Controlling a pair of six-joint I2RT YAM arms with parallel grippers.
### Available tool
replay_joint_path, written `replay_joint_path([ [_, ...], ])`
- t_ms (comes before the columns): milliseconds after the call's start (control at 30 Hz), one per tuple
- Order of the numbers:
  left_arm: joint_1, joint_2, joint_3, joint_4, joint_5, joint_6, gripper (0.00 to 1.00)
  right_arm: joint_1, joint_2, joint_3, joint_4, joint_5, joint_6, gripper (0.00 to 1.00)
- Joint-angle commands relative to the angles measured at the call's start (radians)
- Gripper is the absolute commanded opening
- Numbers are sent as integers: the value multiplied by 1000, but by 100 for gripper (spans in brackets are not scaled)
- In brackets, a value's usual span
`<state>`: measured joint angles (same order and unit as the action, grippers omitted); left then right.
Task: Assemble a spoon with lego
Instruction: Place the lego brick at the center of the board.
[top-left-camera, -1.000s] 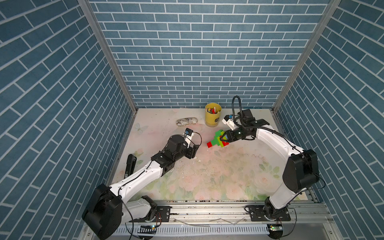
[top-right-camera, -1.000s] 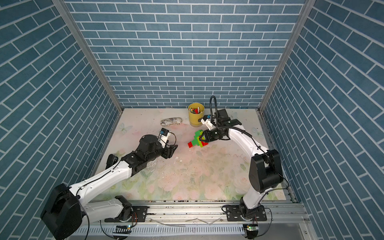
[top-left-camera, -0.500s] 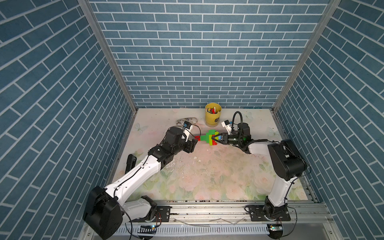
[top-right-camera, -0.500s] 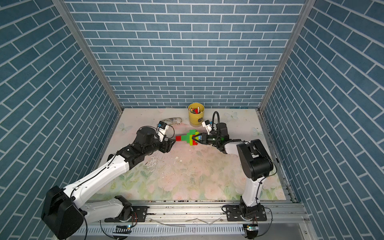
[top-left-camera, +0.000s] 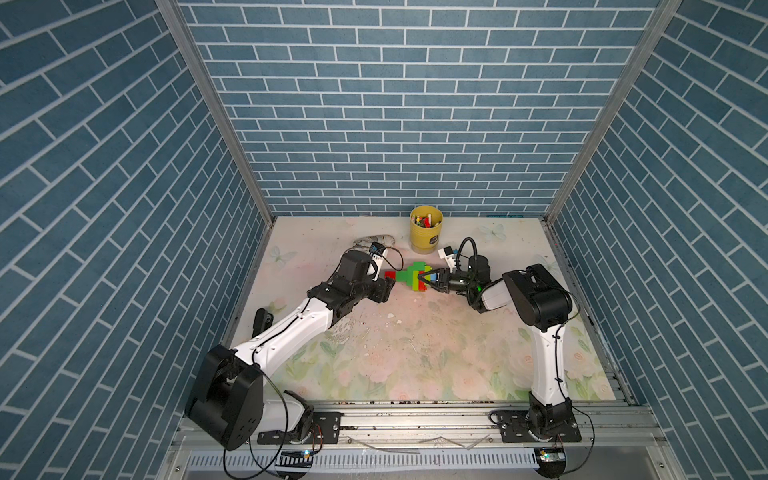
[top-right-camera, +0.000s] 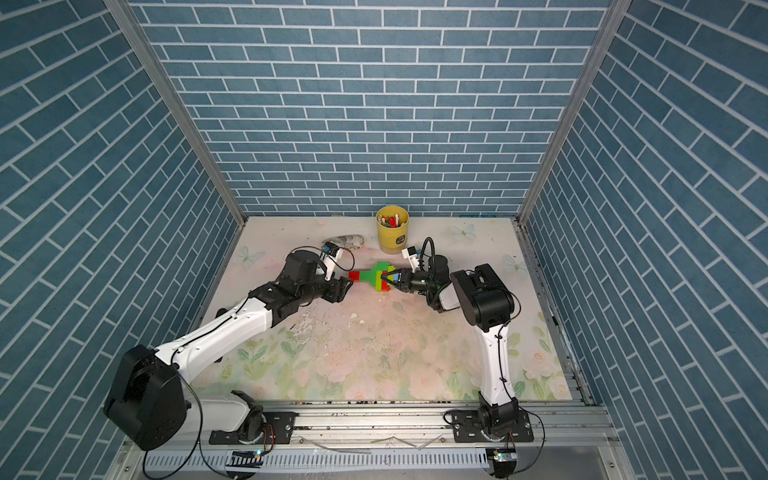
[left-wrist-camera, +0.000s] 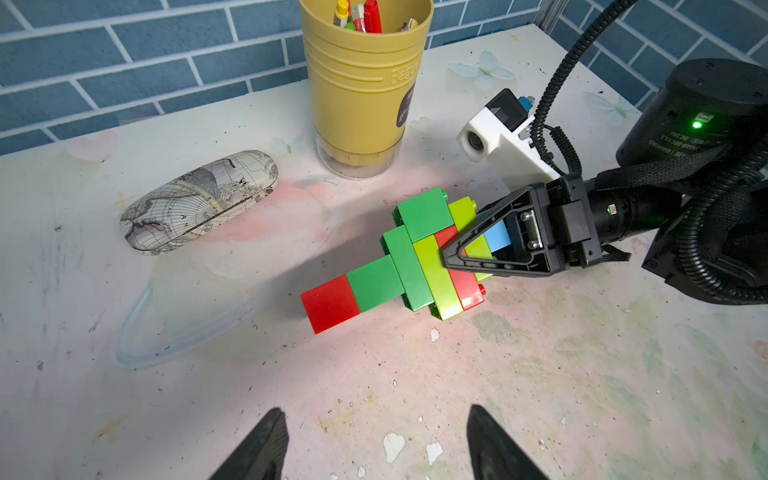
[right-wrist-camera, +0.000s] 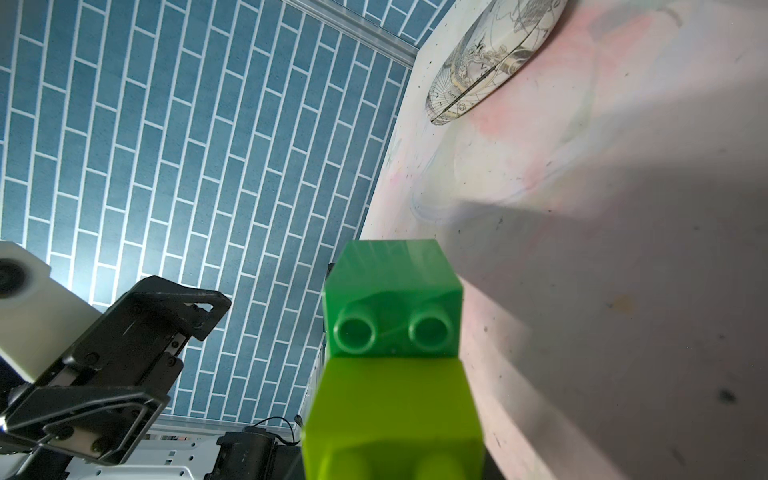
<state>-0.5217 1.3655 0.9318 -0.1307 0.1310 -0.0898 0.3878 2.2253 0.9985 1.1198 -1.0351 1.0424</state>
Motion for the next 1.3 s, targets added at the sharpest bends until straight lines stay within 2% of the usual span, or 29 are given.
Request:
replay_joint_path([
  [0, 7, 25, 34, 38, 21, 4, 70, 6, 36, 23, 74, -33, 36, 28],
  [333, 11, 68, 62, 49, 36, 11, 70, 11, 79, 62, 38, -54, 61, 32],
  [533, 15, 103, 77, 55, 48, 9, 71, 11, 64, 46, -78, -73, 0, 48],
  [667, 19, 144, 88, 75, 66, 9, 70, 10, 68, 31, -125, -79, -15, 61],
  [733, 27, 172, 91, 103, 84, 1, 71, 8, 61, 37, -217, -71, -41, 89],
  [767, 33, 186, 94, 119, 95, -10, 71, 1, 49, 42, -284, -54, -62, 98],
  [867, 55, 247, 122, 160, 142, -44, 73, -10, -22, 75, -685, 63, -204, 99],
  [900, 61, 268, 133, 174, 160, -55, 74, -8, -82, 91, -865, 151, -287, 99],
  [967, 75, 310, 147, 217, 188, -88, 77, 0, -167, 92, -1036, 288, -359, 99],
  [1000, 86, 332, 155, 243, 215, -102, 80, 8, -214, 93, -1076, 321, -408, 99],
  [1033, 96, 351, 164, 261, 232, -114, 83, 11, -249, 83, -1124, 426, -425, 99],
  [1100, 110, 389, 186, 278, 262, -123, 86, 17, -275, 110, -1209, 495, -491, 99],
  [1133, 113, 409, 199, 285, 272, -130, 87, 20, -273, 161, -1309, 510, -535, 99],
  [1167, 117, 428, 210, 290, 285, -138, 88, 29, -285, 176, -1329, 537, -568, 99],
  [1200, 118, 450, 224, 295, 304, -142, 90, 32, -297, 161, -1328, 615, -574, 99],
  [1267, 119, 487, 235, 332, 329, -167, 95, 28, -302, 169, -1348, 664, -615, 99],
])
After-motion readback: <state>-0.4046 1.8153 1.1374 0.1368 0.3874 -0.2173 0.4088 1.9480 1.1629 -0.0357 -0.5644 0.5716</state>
